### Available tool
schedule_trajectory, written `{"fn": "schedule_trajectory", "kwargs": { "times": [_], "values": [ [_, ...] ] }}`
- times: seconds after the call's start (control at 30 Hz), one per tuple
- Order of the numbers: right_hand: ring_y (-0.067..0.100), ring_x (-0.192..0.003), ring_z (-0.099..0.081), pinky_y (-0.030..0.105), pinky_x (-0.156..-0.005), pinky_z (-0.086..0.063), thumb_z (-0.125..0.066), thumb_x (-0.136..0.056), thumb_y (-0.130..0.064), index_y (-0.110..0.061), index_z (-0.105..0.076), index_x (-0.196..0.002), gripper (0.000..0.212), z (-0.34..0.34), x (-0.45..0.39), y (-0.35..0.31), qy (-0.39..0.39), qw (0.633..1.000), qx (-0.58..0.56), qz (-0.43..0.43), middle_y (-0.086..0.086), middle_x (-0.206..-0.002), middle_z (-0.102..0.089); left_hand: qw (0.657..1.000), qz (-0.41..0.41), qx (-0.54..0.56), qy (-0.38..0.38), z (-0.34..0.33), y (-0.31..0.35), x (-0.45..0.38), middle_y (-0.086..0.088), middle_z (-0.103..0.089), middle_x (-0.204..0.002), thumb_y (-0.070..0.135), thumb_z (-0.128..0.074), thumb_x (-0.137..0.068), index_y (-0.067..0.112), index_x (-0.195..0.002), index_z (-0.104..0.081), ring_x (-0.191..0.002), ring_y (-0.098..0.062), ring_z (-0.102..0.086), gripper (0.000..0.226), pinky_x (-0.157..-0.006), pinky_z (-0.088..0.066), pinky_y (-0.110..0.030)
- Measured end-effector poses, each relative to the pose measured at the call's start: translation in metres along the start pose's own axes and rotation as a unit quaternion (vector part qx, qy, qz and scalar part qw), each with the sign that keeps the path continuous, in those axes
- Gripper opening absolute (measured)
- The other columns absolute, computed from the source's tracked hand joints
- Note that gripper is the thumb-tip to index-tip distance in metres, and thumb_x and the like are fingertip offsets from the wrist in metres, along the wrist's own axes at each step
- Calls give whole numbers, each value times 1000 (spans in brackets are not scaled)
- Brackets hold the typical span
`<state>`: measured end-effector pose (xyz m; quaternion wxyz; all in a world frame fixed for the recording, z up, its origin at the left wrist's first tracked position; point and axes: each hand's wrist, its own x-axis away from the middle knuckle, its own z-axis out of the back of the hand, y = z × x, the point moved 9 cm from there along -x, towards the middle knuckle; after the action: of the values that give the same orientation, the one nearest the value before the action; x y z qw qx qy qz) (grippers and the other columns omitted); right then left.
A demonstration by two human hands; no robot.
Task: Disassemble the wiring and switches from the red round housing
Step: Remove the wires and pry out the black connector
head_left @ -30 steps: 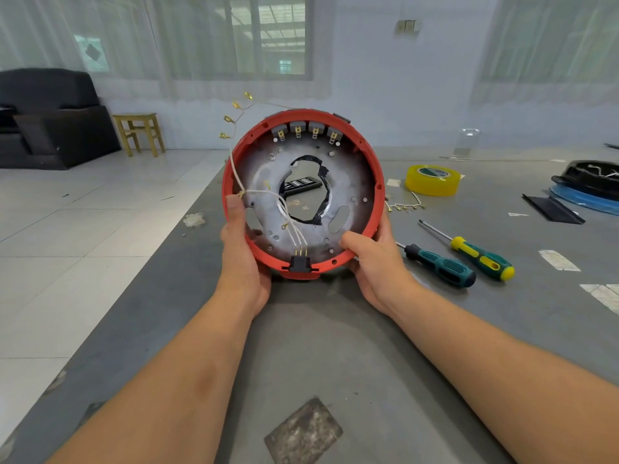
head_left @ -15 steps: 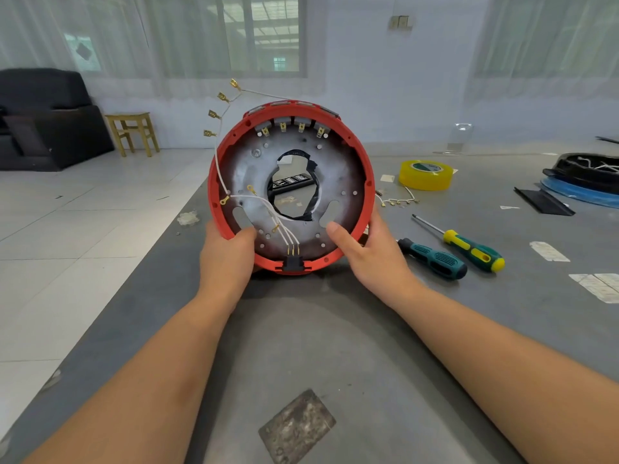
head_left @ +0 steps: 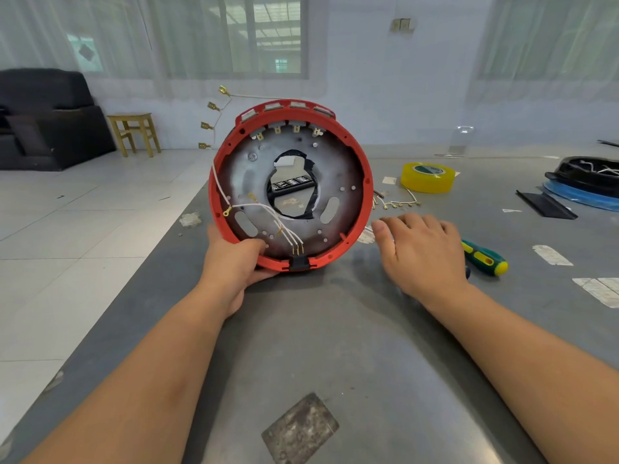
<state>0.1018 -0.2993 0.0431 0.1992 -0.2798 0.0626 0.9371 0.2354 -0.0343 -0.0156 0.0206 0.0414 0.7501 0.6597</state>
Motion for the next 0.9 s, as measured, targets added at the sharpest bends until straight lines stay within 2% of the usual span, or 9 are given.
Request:
{"fn": "schedule_trajectory", "kwargs": {
  "times": [0.07,0.17,0.23,0.3,0.43,0.53,0.6,0.77,0.9],
  "values": [
    [28,-110,-61,42,-92,-43,-7,-101,-62,-35,-67,-124,70,-5,-2,7,-15,1000,4,-15,-1,-119,-68,1000,5,7,13,5,0,-2,-13,-70,-122,-9,-55,-85,22,-133,-52,-89,-33,-78,57,-65,-66,-49],
    [28,-119,-57,42,-91,-47,-31,-101,-61,-32,-62,-132,53,-24,0,18,-83,996,34,-26,2,-128,-62,1000,14,3,23,8,1,-3,-13,-71,-118,-4,-56,-84,21,-130,-52,-78,-28,-80,53,-62,-65,-46],
    [29,-120,-55,40,-85,-50,-40,-101,-58,-31,-61,-133,47,-35,0,20,-126,991,48,-28,5,-128,-58,999,27,-2,18,7,2,-4,-12,-71,-118,-4,-54,-83,22,-129,-52,-82,-30,-79,53,-62,-65,-45],
    [30,-113,-58,37,-74,-49,-43,-103,-50,-28,-63,-128,39,-38,-2,19,-129,990,51,-26,8,-122,-58,999,38,2,12,6,3,-4,-13,-70,-118,-6,-52,-82,20,-129,-52,-89,-32,-77,53,-63,-65,-46],
    [29,-94,-61,34,-60,-38,-40,-105,-37,-23,-65,-112,30,-39,-2,11,-124,991,57,4,6,-106,-56,998,45,15,43,10,1,-2,-15,-74,-112,-5,-52,-82,14,-127,-58,-82,-30,-77,49,-60,-64,-42],
    [30,-85,-62,35,-59,-42,-34,-105,-36,-23,-62,-105,31,-35,1,11,-112,993,37,20,5,-101,-55,996,43,30,78,19,2,-2,-13,-77,-100,-4,-55,-82,14,-107,-66,-76,-25,-76,32,-55,-62,-36],
    [29,-80,-62,34,-58,-43,-31,-105,-40,-24,-61,-103,34,-32,4,6,-103,993,28,43,4,-101,-55,994,49,30,93,25,4,-3,-10,-77,-96,-1,-56,-83,16,-104,-65,-75,-23,-75,29,-54,-61,-34],
    [24,-70,-60,31,-52,-44,-29,-103,-49,-30,-59,-99,36,-23,14,-3,-80,989,24,124,-4,-92,-54,996,54,13,66,22,8,-6,-7,-74,-87,1,-57,-86,9,-119,-64,-67,-20,-75,35,-53,-61,-34],
    [14,-73,-62,28,-52,-47,-14,-95,-70,-37,-56,-94,54,-18,15,-1,-90,972,15,216,-11,-89,-55,996,84,21,14,13,4,-7,-9,-72,-83,6,-65,-92,5,-101,-67,-62,-18,-76,10,-55,-62,-35]
  ]
}}
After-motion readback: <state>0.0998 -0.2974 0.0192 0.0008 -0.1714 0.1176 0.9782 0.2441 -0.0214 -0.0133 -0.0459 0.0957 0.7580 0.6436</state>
